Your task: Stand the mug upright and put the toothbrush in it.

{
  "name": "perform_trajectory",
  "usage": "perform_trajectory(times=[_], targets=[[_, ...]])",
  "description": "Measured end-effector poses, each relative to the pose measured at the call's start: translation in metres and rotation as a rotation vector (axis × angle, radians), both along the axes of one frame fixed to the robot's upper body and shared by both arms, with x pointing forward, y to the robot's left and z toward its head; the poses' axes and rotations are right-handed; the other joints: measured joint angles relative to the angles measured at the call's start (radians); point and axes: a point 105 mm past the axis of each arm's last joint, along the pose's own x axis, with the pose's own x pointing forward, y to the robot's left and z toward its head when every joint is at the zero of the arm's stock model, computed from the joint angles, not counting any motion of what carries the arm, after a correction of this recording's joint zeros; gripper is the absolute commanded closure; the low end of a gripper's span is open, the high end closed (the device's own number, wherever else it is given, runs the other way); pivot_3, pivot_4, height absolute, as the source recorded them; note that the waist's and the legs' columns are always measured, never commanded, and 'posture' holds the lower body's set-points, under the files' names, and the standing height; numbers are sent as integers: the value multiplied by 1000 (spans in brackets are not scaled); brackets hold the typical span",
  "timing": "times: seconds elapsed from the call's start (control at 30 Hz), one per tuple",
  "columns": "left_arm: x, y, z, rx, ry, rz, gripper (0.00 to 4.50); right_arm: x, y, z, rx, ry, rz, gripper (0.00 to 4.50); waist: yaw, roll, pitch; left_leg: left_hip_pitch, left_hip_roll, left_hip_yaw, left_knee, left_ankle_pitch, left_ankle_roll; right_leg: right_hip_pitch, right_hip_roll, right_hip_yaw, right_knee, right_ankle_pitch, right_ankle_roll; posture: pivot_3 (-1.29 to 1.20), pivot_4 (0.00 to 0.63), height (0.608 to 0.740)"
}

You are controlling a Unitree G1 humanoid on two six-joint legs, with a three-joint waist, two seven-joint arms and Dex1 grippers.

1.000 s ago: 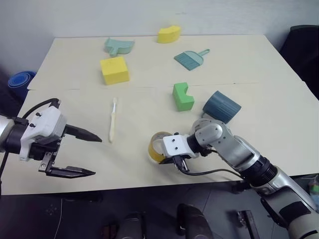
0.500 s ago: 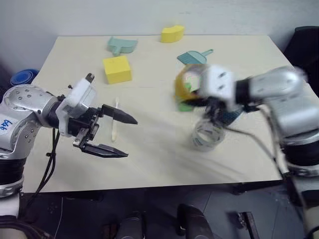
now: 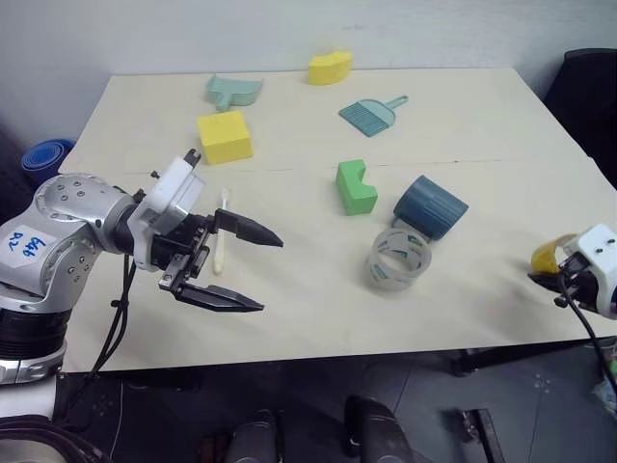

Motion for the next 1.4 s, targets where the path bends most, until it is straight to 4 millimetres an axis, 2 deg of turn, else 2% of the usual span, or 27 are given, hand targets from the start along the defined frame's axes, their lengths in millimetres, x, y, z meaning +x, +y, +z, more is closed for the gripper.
perform_trajectory(times=[0.03,0.13,0.17,0.2,0.23,0.27,0.3,0.37,0.4,0.43,0.47,0.53,0.6,0.67,0.8,0.83,0.87,0.93,1.0,1.13,1.23,1.33,1.4], targets=[[0,0,0,1,-1,-1,0,-1,-2,-3,7,6,-12,2568,2,0,0,0,0,0,0,0,0,0,0,0,0,0,0,0,150,740],[0,-2,4,5,-14,-7,0,-2,-7,-7,10,7,-44,1867,5,1,0,-1,0,0,0,0,0,0,0,0,-1,0,0,0,150,740],[1,-2,5,5,-21,-6,0,-3,-10,-4,1,-4,-50,1413,8,1,0,-1,0,-1,0,0,0,0,0,0,-1,0,0,0,150,740],[3,0,5,7,-15,9,0,-8,-15,10,-32,-15,-42,1167,11,3,1,-2,-1,-1,0,0,0,0,0,0,-2,0,0,0,150,740],[5,2,4,9,-9,22,0,-11,-17,30,-49,-40,-28,1167,10,3,1,-2,-1,-1,0,0,0,0,0,0,-2,0,0,0,150,740],[6,3,4,10,-8,25,0,-11,-17,36,-57,-50,-22,1167,10,3,1,-2,-1,-1,0,0,0,0,0,0,-2,0,0,0,150,740],[6,4,4,18,-8,30,0,-12,-11,59,-66,-88,10,1167,9,3,1,-2,0,-1,0,0,0,0,0,0,-1,0,0,0,150,740],[6,6,4,29,-9,38,0,-14,17,93,-70,-144,139,1167,3,4,1,0,1,-2,0,0,0,0,1,0,-1,0,0,0,150,740],[5,6,4,30,-10,38,0,-16,38,107,-57,-168,224,1167,2,4,1,0,1,-2,-1,0,0,0,1,0,0,0,0,0,150,740],[5,6,4,31,-10,38,0,-18,53,112,-45,-176,285,1167,3,4,1,0,1,-3,0,0,-1,0,2,-1,0,0,0,0,150,740],[6,6,4,32,-9,40,0,-21,77,113,-18,-160,378,1167,5,3,1,-1,1,-4,0,0,-1,0,2,-1,0,0,0,0,150,740],[6,6,4,33,-10,42,0,-26,105,103,-7,-101,488,1167,8,3,2,-2,1,-5,1,0,-1,0,1,-1,-1,0,0,0,150,740],[6,6,4,33,-10,44,0,-26,116,92,-21,-60,523,1167,14,3,2,-4,0,-6,2,0,0,0,1,-1,-1,0,0,0,150,740],[6,6,4,34,-10,47,0,-22,121,84,-21,-41,525,1167,22,2,2,-4,-1,-6,2,-1,0,0,1,-1,-2,0,0,0,150,740],[6,6,4,36,-9,52,0,-16,131,80,15,-50,528,1167,30,2,2,-5,-1,-5,3,0,0,0,0,-1,-3,0,0,0,150,740],[5,5,5,40,-12,52,0,-18,139,76,20,-37,568,1167,33,2,2,-5,-1,-6,2,0,0,0,0,-1,-3,0,0,0,150,740],[3,6,6,44,-27,53,0,-17,165,67,8,-27,685,1167,29,2,2,-4,-1,-6,2,0,0,0,1,-1,-2,0,0,0,150,740],[3,6,7,44,-30,57,0,-15,183,58,-20,-11,764,1167,26,2,2,-4,-1,-5,2,0,0,0,1,-1,-2,0,0,0,150,740],[3,5,7,38,-29,62,0,-8,197,44,-125,15,837,1167,25,2,2,-4,-1,-5,2,0,0,0,1,-1,-2,0,0,0,150,740],[4,4,8,35,-30,65,0,12,190,26,-303,36,836,1167,30,2,2,-4,-1,-6,3,0,0,0,1,-1,-2,0,0,0,150,740],[4,3,9,34,-32,68,0,18,188,12,-312,79,824,1167,27,2,2,-4,-1,-6,2,0,0,0,1,-2,-2,0,0,0,150,740],[5,3,11,33,-38,70,0,21,191,3,-296,99,821,1678,24,2,2,-4,-1,-6,2,0,0,0,1,-2,-1,0,0,0,150,740],[5,3,11,32,-39,72,0,23,196,-4,-256,113,821,2361,20,2,2,-4,0,-6,2,0,0,0,1,-2,-1,0,0,0,150,740]])
